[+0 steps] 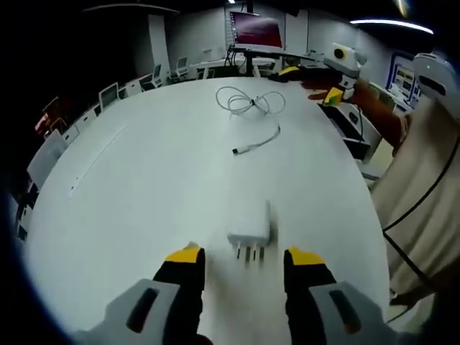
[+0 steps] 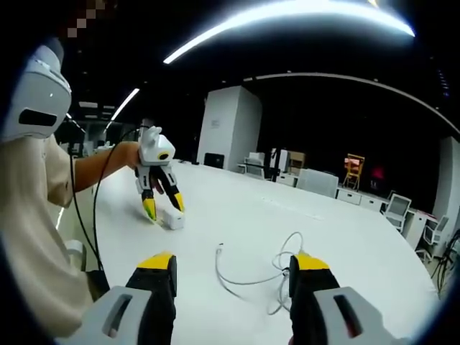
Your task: Plug the desk Type‑C cable into the charger adapter.
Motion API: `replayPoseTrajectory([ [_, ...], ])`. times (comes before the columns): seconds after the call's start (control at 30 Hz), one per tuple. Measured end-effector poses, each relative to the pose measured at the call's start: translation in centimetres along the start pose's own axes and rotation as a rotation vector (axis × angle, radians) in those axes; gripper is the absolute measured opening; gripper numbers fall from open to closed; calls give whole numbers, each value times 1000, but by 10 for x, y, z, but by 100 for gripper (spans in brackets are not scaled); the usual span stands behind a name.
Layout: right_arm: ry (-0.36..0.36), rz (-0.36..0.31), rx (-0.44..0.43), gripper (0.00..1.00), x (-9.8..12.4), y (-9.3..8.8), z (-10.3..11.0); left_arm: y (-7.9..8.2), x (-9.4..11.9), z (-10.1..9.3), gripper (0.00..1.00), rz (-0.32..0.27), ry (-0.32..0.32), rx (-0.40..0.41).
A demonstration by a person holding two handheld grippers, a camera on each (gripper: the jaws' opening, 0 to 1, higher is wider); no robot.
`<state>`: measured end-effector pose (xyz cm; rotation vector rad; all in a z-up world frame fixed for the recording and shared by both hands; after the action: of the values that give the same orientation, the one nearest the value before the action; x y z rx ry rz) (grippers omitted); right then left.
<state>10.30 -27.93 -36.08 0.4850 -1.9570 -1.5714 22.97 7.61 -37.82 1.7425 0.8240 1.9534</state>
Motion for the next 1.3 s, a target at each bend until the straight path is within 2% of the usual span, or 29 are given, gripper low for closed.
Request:
replayPoseTrajectory([
  [0.13, 4, 2, 0, 64, -1, -1, 0, 1, 1, 0, 42, -4, 1, -2],
  [0.23, 7, 3, 1, 64, -1, -1, 1, 1, 2, 0, 35, 2, 7, -3],
  [0.43, 0, -4, -4, 64, 1, -2, -1, 3, -1, 1, 30, 1, 8, -15],
  [0.57, -10, -1, -6, 64, 2, -3, -3, 5, -5, 2, 23, 16, 3, -24],
  [0.97, -15, -3, -10, 63, 4, -3, -5, 12, -9, 0, 16, 89, -15, -42],
  [1.3, -11, -3, -10, 63, 1, -3, -6, 14, -9, 0, 12, 119, -24, -64],
])
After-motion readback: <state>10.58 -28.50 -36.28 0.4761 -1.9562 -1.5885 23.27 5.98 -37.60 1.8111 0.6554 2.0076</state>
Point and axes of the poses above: the point that each gripper's makers call its tool centre point, and the gripper's own axes: x roughly backward along the fingers, z roughly to its left, y roughly out of its top, the point moved 10 cm from there along x, roughly backward along the fingers, and after that the axes turned 2 degrees about -x, right-handed, at the moved point
